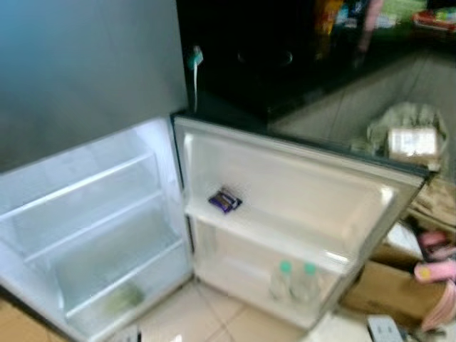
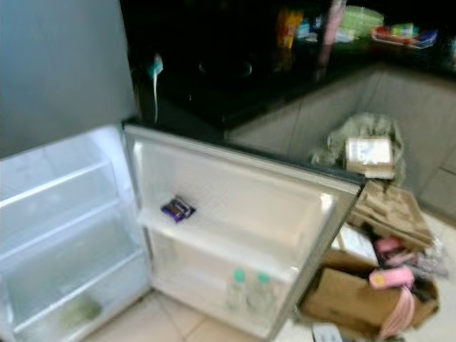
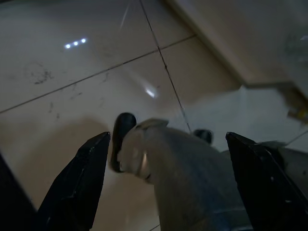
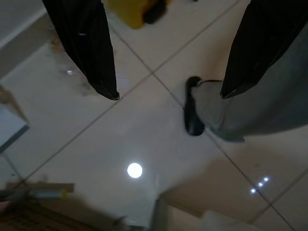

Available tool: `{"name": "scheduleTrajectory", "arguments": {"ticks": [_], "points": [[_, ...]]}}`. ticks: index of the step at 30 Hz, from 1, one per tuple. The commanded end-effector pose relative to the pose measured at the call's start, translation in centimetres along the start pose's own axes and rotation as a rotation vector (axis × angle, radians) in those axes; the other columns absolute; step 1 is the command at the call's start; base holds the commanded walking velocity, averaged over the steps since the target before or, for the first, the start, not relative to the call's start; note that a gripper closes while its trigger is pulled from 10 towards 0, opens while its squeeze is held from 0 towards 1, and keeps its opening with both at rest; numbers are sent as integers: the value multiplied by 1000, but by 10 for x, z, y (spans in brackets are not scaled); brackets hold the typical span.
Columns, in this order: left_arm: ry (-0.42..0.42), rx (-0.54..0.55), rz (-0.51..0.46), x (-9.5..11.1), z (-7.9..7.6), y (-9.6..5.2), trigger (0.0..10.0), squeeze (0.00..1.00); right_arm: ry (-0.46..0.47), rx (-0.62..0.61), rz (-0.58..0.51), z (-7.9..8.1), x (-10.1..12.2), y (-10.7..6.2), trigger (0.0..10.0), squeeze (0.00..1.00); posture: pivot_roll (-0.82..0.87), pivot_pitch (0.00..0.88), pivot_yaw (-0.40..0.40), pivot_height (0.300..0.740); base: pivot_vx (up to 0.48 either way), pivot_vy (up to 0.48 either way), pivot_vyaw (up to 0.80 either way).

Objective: Restocking fridge

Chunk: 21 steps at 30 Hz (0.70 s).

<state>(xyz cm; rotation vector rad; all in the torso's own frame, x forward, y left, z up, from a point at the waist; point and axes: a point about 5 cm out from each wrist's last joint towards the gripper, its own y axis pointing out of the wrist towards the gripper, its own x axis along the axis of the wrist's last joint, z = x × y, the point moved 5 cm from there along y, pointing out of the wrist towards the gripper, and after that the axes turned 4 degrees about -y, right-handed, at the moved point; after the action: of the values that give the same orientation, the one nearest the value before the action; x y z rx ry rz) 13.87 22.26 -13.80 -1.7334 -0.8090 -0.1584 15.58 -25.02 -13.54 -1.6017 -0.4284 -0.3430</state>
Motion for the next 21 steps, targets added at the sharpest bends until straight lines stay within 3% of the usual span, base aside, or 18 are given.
{"name": "scheduleTrajectory", "arguments": {"ticks": [1,7,15,21], "points": [[8,-3,6,0,-1,1,10000,0,2,-16,18,-5,-5,-1,10000,0,-70,0,-14,740,0,-416,0],[11,-4,7,0,-1,1,10000,0,2,-27,12,-6,-3,-1,10000,0,-71,0,-13,740,0,-414,0],[12,-3,14,-1,-2,1,10000,0,19,-46,-67,-12,21,0,10000,0,-73,0,-12,740,0,-397,0],[1,24,11,0,1,1,10000,0,22,-36,-149,-15,51,1,10000,0,-73,0,-13,740,0,0,0]]}}
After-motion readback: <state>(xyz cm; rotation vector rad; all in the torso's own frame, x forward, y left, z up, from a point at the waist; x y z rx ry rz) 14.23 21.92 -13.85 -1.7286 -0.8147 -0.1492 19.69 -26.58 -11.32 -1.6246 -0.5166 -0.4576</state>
